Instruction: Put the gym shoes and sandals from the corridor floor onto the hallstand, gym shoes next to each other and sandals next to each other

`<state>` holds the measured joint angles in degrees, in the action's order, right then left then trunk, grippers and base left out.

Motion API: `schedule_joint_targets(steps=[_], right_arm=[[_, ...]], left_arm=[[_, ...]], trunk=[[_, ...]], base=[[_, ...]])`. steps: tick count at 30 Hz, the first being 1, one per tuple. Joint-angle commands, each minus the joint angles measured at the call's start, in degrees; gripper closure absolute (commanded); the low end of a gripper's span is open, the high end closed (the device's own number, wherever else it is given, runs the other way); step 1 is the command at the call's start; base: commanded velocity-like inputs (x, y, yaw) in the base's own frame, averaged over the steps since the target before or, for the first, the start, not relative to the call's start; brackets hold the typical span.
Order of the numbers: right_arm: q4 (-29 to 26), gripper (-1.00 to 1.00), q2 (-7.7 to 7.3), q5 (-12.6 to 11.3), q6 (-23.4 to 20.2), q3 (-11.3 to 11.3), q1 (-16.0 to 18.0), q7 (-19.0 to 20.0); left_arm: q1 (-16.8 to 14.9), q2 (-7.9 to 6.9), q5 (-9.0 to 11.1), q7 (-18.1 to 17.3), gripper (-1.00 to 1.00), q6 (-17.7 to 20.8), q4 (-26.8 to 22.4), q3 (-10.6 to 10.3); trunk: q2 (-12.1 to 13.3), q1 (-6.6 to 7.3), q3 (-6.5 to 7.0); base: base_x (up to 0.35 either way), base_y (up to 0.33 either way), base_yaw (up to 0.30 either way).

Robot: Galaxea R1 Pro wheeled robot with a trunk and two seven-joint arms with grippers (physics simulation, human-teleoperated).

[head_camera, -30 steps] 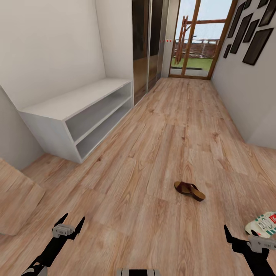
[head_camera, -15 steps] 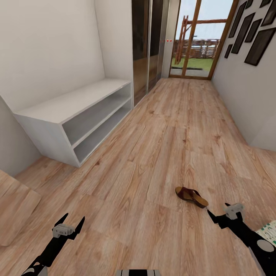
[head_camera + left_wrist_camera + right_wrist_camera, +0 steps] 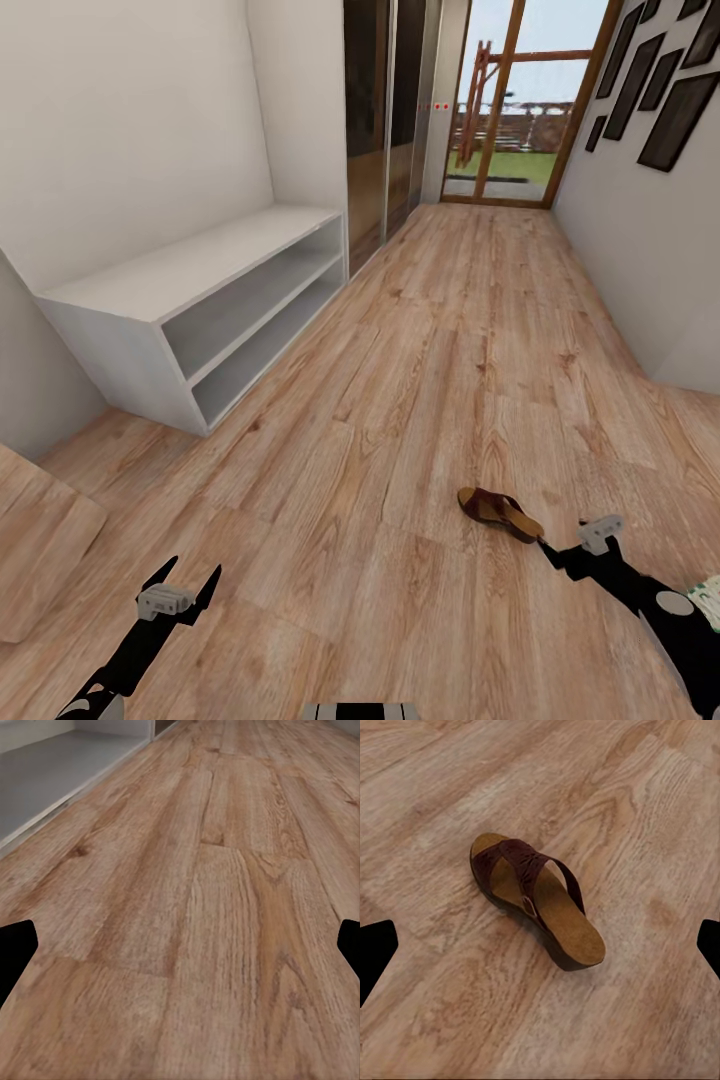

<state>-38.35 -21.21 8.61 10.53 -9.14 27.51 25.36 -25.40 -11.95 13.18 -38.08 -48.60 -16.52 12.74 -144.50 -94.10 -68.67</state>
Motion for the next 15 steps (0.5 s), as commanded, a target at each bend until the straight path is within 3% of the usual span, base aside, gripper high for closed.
schedule_joint_targets(steps=[1,8,15], right_arm=[[1.8,-1.0,-0.06,0.1,0.7,0.1,0.5,0.1],[7.2,-1.0,-0.22,0.3,3.1,0.3,1.0,0.4],[10.2,-1.0,-0.63,0.4,5.8,0.1,-1.4,0.5]], left_arm=[[0.0,0.0,0.0,0.0,-1.0,0.0,0.0,0.0],[0.0,0.04,0.0,0.0,-1.0,0.0,0.0,0.0],[0.0,0.11,0.0,0.0,-1.0,0.0,0.0,0.0]], trunk=[[0.0,0.0,0.0],[0.0,0.0,0.0],[0.0,0.0,0.0]], base=[[0.003,0.0,0.0],[0.002,0.0,0.0],[0.0,0.0,0.0]])
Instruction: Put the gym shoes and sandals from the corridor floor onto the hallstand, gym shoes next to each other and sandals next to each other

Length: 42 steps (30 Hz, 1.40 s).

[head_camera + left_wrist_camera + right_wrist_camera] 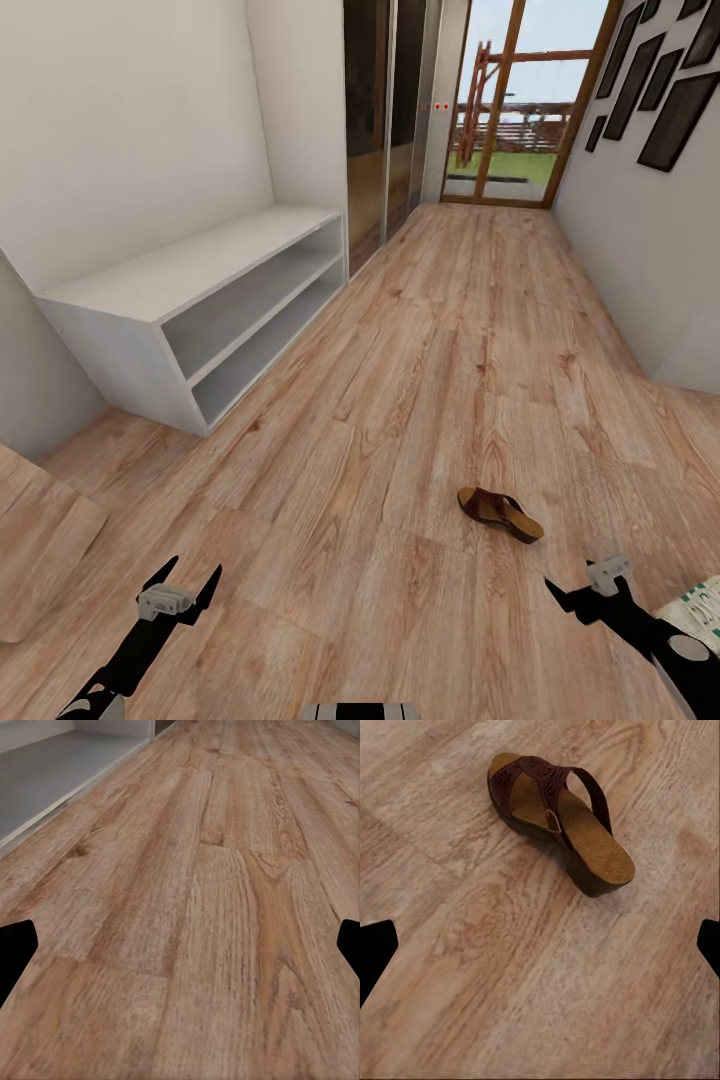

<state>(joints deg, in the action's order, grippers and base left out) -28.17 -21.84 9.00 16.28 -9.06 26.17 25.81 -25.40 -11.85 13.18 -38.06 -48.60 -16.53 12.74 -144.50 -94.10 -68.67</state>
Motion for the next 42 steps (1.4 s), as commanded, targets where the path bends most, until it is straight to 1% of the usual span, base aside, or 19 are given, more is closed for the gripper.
schedule_joint_targets(steps=[1,5,8,10,13,16,17,19,29,42], right_arm=[[0.0,-1.0,0.0,0.0,0.0,0.0,0.0,0.0],[0.6,-1.0,-0.29,-0.1,2.1,-0.6,-1.0,0.0],[0.7,-1.0,-0.36,-0.1,2.6,-0.9,-1.2,0.0],[0.9,-1.0,-0.47,-0.1,3.4,-1.8,-1.5,0.0],[1.0,-1.0,-0.51,-0.1,3.8,-2.3,-1.6,0.0],[1.1,-1.0,-0.59,-0.1,4.4,-4.0,-1.8,0.0],[1.2,-1.0,-0.61,-0.1,4.6,-5.0,-1.9,0.0],[1.2,-1.0,-0.63,-0.1,4.7,-5.6,-2.0,0.0],[1.3,-1.0,-0.66,-0.1,4.9,-6.4,-2.0,-0.1],[1.3,-1.0,-0.66,-0.1,5.0,-6.7,-2.0,-0.1]], left_arm=[[0.0,0.0,0.0,0.0,-1.0,0.0,0.0,0.0],[0.0,0.11,0.0,0.0,-1.0,0.0,0.0,0.0],[0.0,0.14,0.0,0.0,-1.0,0.0,0.0,0.0],[0.0,0.18,0.0,0.0,-1.0,0.0,0.0,0.0],[0.0,0.19,0.0,0.0,-1.0,0.0,0.0,0.0],[0.0,0.22,0.0,0.0,-1.0,0.0,0.0,0.0],[0.0,0.23,0.0,0.0,-1.0,0.0,0.0,0.0],[0.0,0.23,0.0,0.0,-1.0,0.0,0.0,0.0],[0.0,0.24,0.1,0.0,-1.0,0.0,0.0,0.0],[0.0,0.25,0.6,0.1,-1.0,0.1,0.0,0.2]], trunk=[[0.0,0.0,0.0],[0.0,0.0,0.0],[0.0,0.0,0.0],[0.0,0.0,0.0],[0.0,0.0,0.0],[0.0,0.0,0.0],[0.0,0.0,0.0],[0.0,0.0,0.0],[0.0,0.0,0.0],[0.0,0.0,0.0]], base=[[0.0,0.0,0.0],[0.0,0.0,0.0],[0.0,0.0,0.0],[0.0,0.0,0.0],[0.0,0.0,0.0],[0.0,0.0,0.0],[0.0,0.0,0.0],[0.0,0.0,0.0],[0.0,0.0,0.0],[0.0,0.0,0.0]])
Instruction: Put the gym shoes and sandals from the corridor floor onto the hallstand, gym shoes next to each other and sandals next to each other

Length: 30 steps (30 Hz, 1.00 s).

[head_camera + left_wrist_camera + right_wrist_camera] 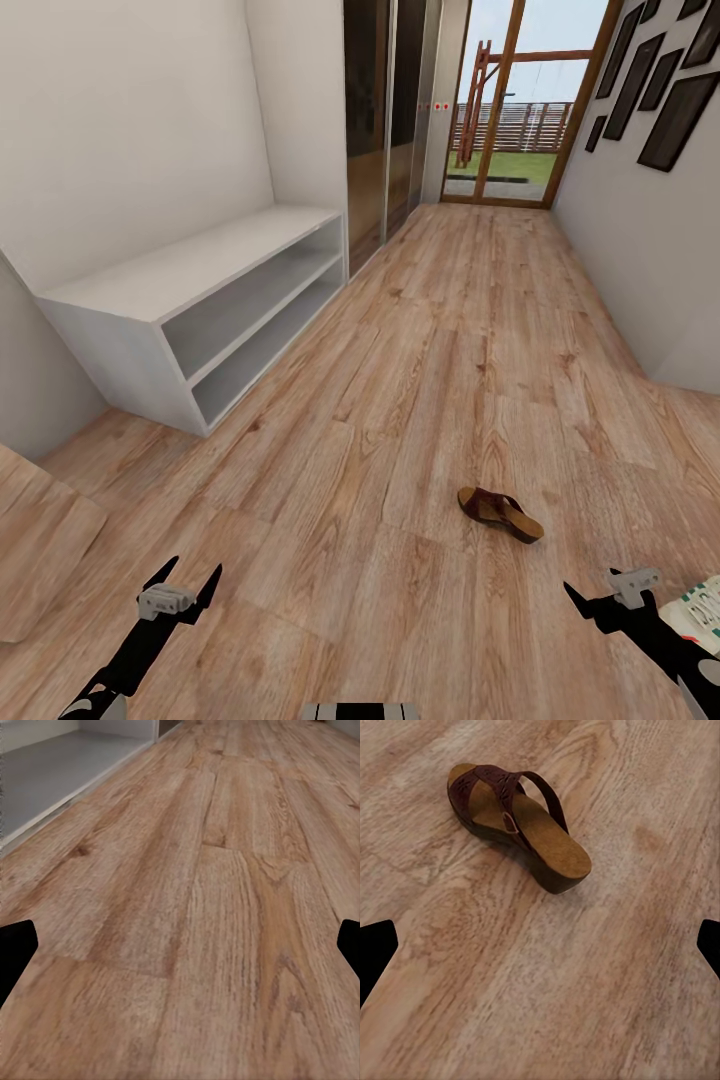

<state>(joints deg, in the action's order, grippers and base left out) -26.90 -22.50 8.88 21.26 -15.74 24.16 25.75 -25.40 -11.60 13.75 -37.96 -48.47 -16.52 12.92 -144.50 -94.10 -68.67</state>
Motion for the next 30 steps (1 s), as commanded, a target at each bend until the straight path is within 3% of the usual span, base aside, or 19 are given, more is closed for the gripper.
schedule_joint_targets(steps=[1,30], right_arm=[[0.0,-1.0,0.0,0.0,0.0,0.0,0.0,0.0],[0.0,-1.0,0.1,0.0,0.0,0.0,0.0,-0.8]], left_arm=[[0.0,0.0,0.0,0.0,-1.0,0.0,0.0,0.0],[0.0,0.0,0.2,0.0,-1.0,0.0,0.0,0.2]], trunk=[[0.0,0.0,0.0],[0.0,0.0,0.0]], base=[[0.0,0.0,0.0],[0.0,0.0,0.0]])
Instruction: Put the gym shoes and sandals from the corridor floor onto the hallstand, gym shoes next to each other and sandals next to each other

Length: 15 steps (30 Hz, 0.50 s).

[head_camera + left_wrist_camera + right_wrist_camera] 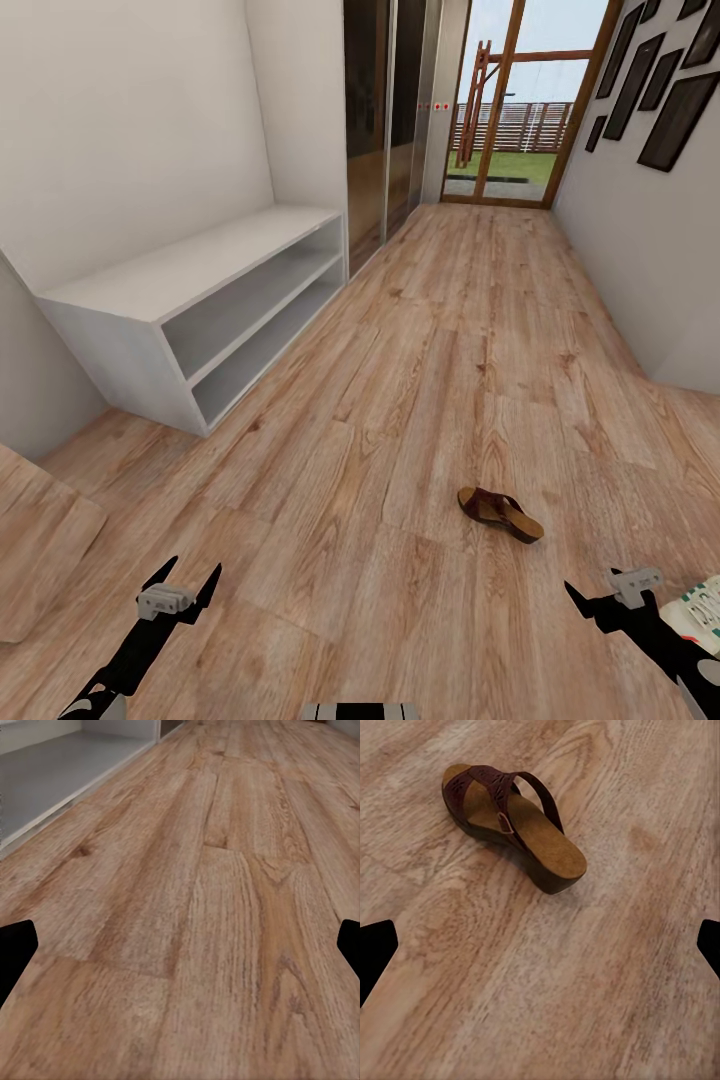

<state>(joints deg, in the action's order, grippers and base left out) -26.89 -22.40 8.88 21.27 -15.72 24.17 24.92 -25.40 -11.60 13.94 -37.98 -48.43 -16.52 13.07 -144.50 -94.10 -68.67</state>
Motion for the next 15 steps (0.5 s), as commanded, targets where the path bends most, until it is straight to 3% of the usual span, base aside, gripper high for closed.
schedule_joint_targets(steps=[1,15], right_arm=[[0.0,-1.0,0.02,0.0,0.0,0.0,0.0,-0.2],[0.0,-1.0,-0.01,0.0,0.0,0.0,0.0,-0.8]], left_arm=[[0.0,0.0,0.0,0.0,-1.0,0.0,0.0,0.0],[0.0,0.0,0.0,0.0,-1.0,0.0,0.0,0.0]], trunk=[[0.0,0.0,0.0],[0.0,0.0,0.0]], base=[[0.0,0.0,0.0],[0.0,-0.014,0.0]])
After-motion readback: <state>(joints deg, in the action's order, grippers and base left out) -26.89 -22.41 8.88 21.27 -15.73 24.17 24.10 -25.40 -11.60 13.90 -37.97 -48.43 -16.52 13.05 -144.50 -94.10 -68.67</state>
